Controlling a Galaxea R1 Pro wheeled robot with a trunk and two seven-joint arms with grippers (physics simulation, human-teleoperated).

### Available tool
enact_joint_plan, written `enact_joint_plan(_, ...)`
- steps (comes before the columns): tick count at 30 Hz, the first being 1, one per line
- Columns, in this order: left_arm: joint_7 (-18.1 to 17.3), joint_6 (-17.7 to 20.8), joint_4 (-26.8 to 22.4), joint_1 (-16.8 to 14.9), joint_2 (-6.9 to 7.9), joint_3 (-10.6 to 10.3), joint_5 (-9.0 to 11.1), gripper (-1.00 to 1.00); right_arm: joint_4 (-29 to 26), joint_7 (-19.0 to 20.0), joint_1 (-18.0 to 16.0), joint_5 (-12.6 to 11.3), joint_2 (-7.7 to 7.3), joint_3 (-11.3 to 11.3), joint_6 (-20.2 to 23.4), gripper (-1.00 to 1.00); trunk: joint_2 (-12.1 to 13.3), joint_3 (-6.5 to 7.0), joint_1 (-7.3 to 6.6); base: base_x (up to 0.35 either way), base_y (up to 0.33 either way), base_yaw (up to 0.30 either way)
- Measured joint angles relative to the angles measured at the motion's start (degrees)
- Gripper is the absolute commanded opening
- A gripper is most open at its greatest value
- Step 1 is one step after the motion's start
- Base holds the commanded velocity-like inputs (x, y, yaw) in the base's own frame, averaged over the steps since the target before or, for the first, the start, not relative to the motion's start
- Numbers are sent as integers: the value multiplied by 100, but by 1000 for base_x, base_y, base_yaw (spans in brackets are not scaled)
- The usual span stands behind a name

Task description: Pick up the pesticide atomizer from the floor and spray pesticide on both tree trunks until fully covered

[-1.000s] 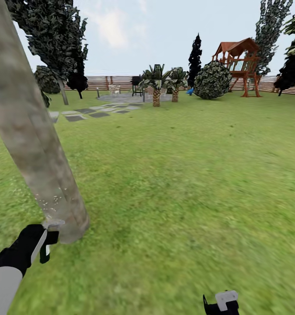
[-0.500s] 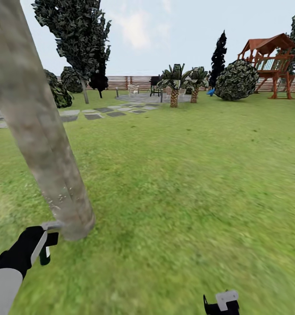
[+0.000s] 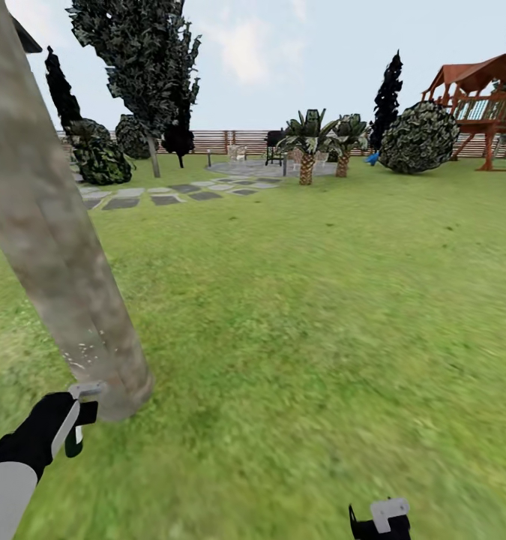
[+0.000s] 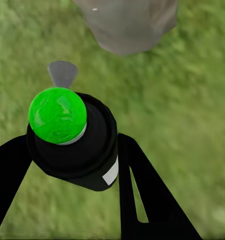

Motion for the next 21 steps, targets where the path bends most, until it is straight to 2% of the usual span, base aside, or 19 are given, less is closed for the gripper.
enact_joint_plan(6, 0, -4, 3, 0, -15, -2, 3, -100, 0, 0, 0, -1, 0, 0, 0, 100, 0, 0, 0, 1, -264, 278)
enact_joint_plan(10, -2, -14, -1, -1, -34, -7, 22, -100, 2, 2, 1, 2, 2, 4, 1, 100, 0, 0, 0, 0, -58, 257)
enact_joint_plan(18, -5, -28, -3, -2, -116, -27, 21, -100, 3, 3, 1, 8, 0, 7, -1, 100, 0, 0, -1, 38, -205, 20)
enact_joint_plan(21, 0, -30, -3, -2, -201, -31, 5, -100, -1, 2, 1, 8, 0, 8, -1, 100, 0, 0, -1, 112, -269, 0)
